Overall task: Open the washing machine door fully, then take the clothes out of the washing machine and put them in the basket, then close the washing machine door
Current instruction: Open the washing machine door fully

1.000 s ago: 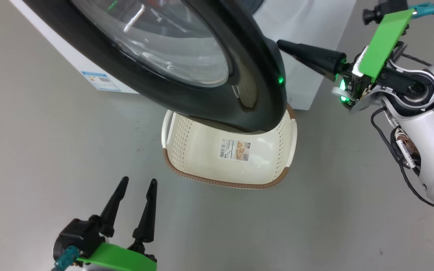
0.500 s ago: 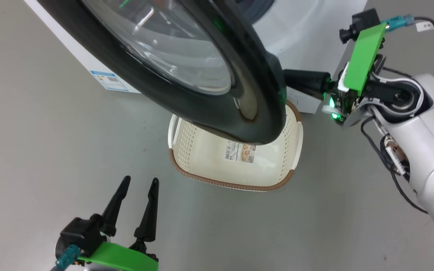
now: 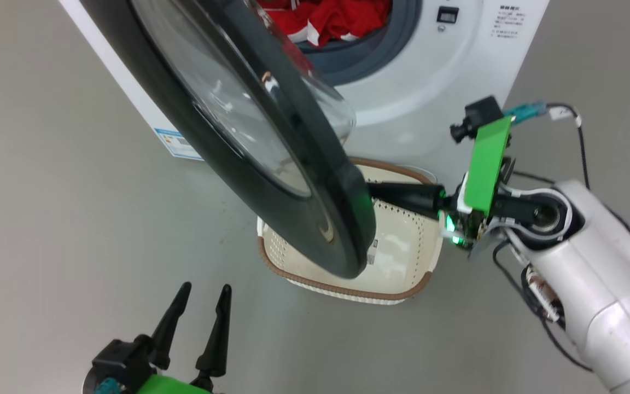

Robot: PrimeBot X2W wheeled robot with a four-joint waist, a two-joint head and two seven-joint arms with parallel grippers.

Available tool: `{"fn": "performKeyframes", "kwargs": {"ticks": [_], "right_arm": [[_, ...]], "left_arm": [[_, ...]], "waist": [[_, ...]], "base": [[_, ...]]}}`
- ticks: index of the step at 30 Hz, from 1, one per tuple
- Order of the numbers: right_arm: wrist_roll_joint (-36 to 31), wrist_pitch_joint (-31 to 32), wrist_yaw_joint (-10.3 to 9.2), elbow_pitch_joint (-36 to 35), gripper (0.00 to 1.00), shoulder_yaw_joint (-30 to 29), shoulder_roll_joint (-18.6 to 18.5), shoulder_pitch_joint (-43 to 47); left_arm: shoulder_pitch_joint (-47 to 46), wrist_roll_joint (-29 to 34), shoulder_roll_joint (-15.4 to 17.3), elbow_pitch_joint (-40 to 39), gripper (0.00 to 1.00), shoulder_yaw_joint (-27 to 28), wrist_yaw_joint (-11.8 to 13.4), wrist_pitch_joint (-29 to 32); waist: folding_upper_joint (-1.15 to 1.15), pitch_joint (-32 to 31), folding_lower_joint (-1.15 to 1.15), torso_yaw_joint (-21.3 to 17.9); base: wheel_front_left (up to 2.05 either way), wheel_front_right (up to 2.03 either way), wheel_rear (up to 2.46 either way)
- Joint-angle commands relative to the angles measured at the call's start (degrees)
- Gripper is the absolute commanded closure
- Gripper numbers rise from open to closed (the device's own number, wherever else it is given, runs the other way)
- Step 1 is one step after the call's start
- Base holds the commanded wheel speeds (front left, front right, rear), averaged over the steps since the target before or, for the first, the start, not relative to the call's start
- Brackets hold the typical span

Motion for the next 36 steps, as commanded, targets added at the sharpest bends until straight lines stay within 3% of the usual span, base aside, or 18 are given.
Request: {"fn": "performKeyframes", "kwargs": {"ticks": [1,21,36], "right_arm": [[-0.4,0.5,0.45,-2.1,1.0,0.3,1.6,2.1],[-2.1,2.6,0.45,-4.3,1.0,-1.1,7.0,10.2],[-3.6,1.7,0.45,-4.3,1.0,0.5,9.0,11.0]], "left_arm": [[0.6,0.1,0.7,-0.9,0.0,2.3,-0.3,-0.7],[4.2,1.9,0.7,-1.0,0.0,4.9,-0.3,-0.7],[4.9,1.3,0.7,-2.0,0.0,6.0,-0.3,-0.7]], "waist": [[0.0,-1.8,0.0,1.3],[0.0,-7.2,0.0,8.5],[0.0,-7.2,0.0,9.9]], "base": [[0.0,0.0,0.0],[0.0,0.0,0.0],[0.0,0.0,0.0]]}}
